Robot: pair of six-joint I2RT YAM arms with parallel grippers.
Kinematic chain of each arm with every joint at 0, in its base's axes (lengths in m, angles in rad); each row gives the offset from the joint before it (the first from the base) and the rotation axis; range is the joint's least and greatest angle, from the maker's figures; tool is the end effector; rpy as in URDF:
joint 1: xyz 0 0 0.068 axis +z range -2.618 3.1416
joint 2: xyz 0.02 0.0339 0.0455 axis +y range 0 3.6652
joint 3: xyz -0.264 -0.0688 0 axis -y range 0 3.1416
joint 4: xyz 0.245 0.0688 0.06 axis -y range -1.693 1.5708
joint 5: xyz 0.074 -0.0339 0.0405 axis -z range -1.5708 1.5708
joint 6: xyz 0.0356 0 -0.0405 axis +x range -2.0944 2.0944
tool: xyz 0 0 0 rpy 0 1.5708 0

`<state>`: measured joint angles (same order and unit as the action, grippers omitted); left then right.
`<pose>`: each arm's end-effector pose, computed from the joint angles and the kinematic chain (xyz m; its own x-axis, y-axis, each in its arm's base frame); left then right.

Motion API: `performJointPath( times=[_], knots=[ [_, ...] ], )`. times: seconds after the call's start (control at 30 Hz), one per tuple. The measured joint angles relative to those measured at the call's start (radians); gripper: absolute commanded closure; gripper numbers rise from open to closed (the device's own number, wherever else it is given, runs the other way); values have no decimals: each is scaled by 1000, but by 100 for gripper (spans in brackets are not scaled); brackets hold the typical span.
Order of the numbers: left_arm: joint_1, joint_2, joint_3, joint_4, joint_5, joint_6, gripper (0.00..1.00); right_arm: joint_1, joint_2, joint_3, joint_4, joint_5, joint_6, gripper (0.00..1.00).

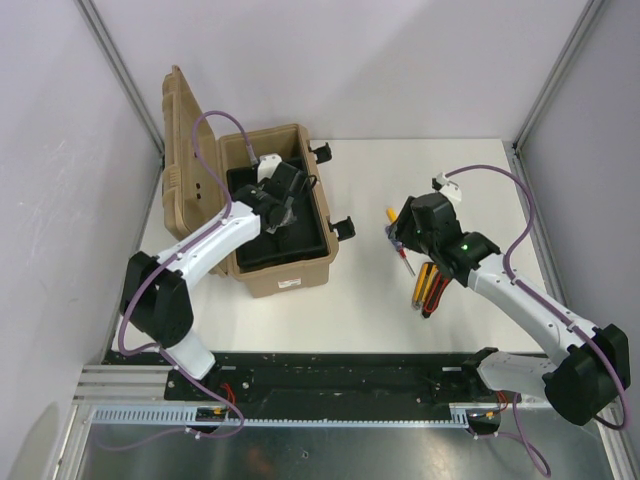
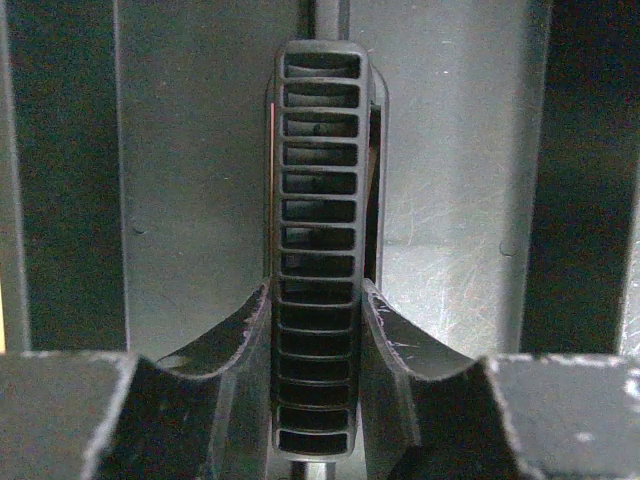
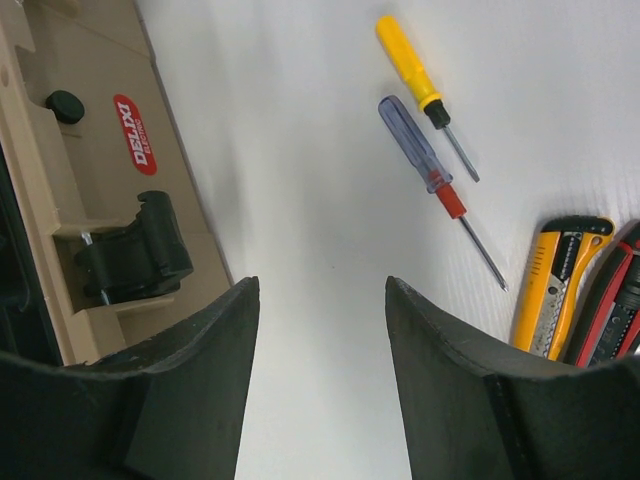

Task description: Pack the tool kit

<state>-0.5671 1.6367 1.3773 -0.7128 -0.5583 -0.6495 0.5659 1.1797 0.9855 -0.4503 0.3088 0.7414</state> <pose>0.3039 -0.1712 0.2860 -0.6782 -0.1762 -0.7134 -0.2591 0.9658 0.0077 0.2232 0.1290 0.3043 -0.5805 0.3935 -0.7129 0.1170 0.9067 0.4052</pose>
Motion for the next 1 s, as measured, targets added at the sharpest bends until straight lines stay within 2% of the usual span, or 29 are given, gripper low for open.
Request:
performJointPath(
  times=[0.53,0.67,0.73,0.77,1.0],
  knots=[
    [5,33,50,-39,17,-1,99,-8,0,-19,6,0,4,42],
    [5,37,52,-39,15,-1,84,-11,0,-23,7,-1,4,42],
    [5,37,52,-39,14,-1,68,-12,0,-23,7,-1,4,42],
    [5,37,52,-39,14,-1,63,-13,0,-23,6,-1,4,42],
    [11,40,52,-40,5,-6,39,-30,0,-23,6,0,10,41]
  ],
)
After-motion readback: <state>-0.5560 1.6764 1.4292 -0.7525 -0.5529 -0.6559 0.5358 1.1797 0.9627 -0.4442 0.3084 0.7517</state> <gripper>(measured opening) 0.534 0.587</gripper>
